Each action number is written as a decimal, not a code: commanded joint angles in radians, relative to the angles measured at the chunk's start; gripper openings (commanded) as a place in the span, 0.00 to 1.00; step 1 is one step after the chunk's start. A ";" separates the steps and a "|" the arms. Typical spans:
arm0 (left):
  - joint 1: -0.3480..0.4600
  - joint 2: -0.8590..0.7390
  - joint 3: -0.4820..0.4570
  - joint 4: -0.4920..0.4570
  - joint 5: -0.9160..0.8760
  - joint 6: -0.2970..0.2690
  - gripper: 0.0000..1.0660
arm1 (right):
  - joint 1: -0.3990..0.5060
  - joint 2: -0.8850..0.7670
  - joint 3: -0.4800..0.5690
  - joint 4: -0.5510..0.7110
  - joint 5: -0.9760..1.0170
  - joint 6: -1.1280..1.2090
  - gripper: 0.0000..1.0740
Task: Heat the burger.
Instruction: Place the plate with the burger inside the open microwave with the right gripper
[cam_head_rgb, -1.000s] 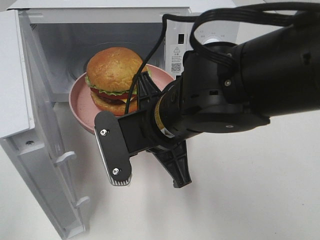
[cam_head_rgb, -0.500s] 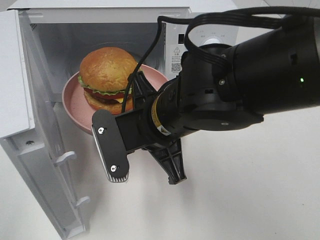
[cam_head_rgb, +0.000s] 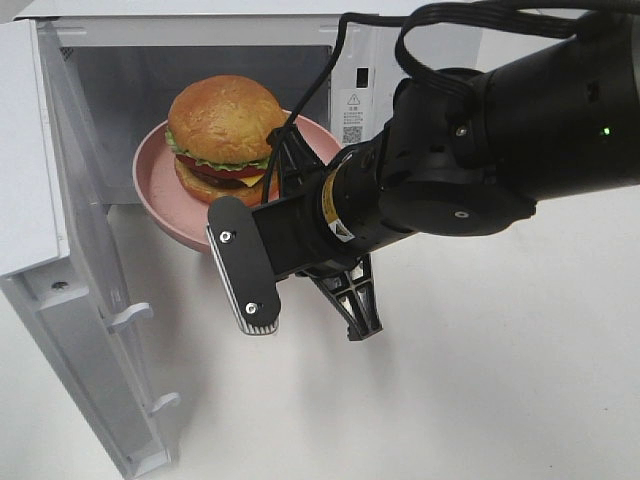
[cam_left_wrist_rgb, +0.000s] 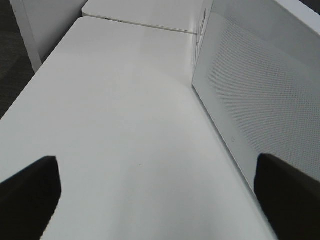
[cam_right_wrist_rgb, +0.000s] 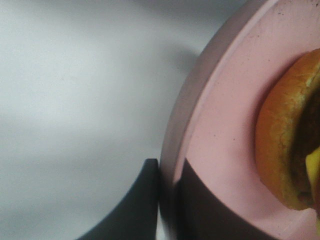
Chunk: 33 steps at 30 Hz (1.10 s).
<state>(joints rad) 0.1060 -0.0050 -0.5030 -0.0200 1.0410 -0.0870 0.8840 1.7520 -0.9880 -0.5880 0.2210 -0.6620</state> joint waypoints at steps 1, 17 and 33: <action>-0.008 -0.018 0.002 -0.002 -0.006 -0.005 0.92 | -0.026 -0.012 -0.019 0.059 -0.058 -0.132 0.00; -0.008 -0.018 0.002 -0.002 -0.006 -0.005 0.92 | -0.060 0.083 -0.128 0.335 -0.012 -0.427 0.00; -0.008 -0.018 0.002 -0.002 -0.006 -0.005 0.92 | -0.094 0.233 -0.339 0.407 0.125 -0.483 0.00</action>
<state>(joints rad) 0.1060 -0.0050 -0.5030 -0.0200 1.0410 -0.0870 0.7940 1.9900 -1.2910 -0.1760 0.3830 -1.1280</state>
